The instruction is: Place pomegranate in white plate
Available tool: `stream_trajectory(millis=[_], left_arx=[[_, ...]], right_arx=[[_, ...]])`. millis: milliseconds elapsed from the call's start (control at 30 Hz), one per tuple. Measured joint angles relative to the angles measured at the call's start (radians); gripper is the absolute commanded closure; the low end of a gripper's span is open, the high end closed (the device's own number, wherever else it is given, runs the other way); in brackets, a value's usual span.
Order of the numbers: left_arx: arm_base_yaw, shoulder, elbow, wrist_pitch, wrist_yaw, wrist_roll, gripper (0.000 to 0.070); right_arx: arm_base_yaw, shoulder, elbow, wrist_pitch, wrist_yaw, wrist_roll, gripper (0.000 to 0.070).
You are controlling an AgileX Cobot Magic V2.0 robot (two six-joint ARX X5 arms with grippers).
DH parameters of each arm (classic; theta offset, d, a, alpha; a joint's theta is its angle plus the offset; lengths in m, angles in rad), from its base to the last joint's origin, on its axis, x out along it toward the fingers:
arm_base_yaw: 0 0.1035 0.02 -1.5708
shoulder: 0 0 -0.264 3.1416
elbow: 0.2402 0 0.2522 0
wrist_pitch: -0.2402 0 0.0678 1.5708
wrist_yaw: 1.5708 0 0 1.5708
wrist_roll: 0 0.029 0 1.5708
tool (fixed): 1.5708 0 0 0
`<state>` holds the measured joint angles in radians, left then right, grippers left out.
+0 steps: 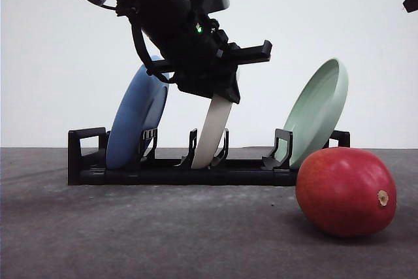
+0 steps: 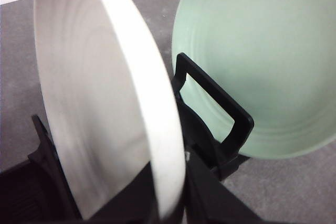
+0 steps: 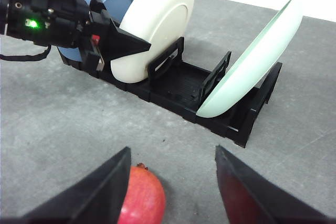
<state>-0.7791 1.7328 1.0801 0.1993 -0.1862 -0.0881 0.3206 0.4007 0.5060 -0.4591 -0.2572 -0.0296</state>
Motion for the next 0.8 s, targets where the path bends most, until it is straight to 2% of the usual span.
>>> stream_trajectory(millis=[567,800], left_arx=[[-0.001,-0.113,0.0,-0.015,0.0,-0.041,0.0689],[-0.023,-0.212,0.0,-0.049,0.022,-0.105,0.0689]], right_arx=[[0.0,0.0,0.0,0.0,0.0,0.0,0.0375],[0.0,0.0,0.0,0.0,0.0,0.0,0.0375]])
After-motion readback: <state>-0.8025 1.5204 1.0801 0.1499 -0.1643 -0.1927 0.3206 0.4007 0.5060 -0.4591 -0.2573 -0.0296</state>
